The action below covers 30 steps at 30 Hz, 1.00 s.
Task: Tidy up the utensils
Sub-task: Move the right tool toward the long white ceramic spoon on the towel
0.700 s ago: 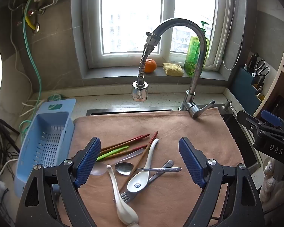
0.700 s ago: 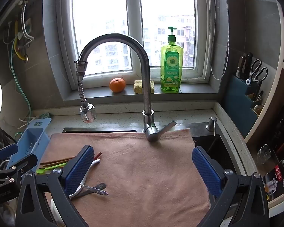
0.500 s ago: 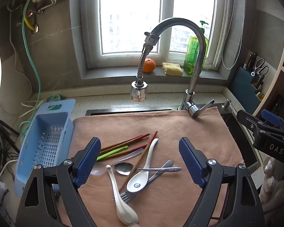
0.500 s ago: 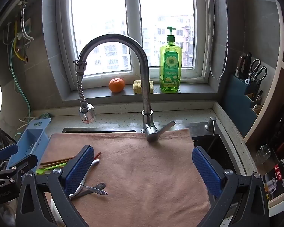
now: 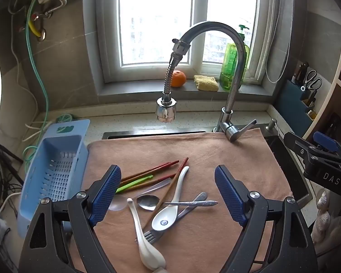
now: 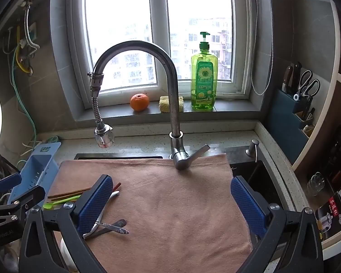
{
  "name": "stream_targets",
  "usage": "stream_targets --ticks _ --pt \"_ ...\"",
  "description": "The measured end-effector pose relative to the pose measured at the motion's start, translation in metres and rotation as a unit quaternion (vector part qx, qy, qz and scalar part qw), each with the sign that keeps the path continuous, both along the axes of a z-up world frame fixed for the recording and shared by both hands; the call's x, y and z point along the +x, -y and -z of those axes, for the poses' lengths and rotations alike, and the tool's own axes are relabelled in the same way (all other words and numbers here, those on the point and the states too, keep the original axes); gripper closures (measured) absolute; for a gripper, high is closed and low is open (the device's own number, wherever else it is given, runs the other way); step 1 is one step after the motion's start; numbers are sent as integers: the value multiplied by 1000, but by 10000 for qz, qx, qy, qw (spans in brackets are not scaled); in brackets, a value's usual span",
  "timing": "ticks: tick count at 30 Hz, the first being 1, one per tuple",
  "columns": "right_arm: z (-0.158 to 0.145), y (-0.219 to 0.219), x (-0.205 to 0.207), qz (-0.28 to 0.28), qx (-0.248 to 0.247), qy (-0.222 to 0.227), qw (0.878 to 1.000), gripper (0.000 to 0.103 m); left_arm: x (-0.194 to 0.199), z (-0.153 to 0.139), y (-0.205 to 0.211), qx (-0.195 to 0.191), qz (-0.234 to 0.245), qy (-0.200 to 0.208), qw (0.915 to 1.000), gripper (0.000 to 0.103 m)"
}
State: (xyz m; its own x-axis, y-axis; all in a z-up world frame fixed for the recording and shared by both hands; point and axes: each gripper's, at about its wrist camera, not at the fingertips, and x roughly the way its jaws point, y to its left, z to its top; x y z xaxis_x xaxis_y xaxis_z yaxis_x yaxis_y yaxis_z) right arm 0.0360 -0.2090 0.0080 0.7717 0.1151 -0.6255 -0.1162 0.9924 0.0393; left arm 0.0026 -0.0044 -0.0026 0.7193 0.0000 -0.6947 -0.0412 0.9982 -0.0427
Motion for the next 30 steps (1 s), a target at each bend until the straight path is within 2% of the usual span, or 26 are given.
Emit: stream_targets --ticks 15,21,24,27,30 --pt "1 0 -2 -11 -6 -33 10000 1 -3 -4 1 -17 24 -22 10000 18" --pt "9 -2 1 -103 87 -145 9998 1 -9 -1 -10 13 -82 -16 10000 18" --pt "14 -1 4 -220 242 -231 9992 0 -12 4 -23 37 -245 -72 9997 18" --pt "19 -4 7 -346 326 -292 9984 1 -17 9 -38 136 -456 -320 9984 18" --pt "22 -6 8 -509 458 -314 9972 0 -24 17 -54 -78 -631 -478 9968 18"
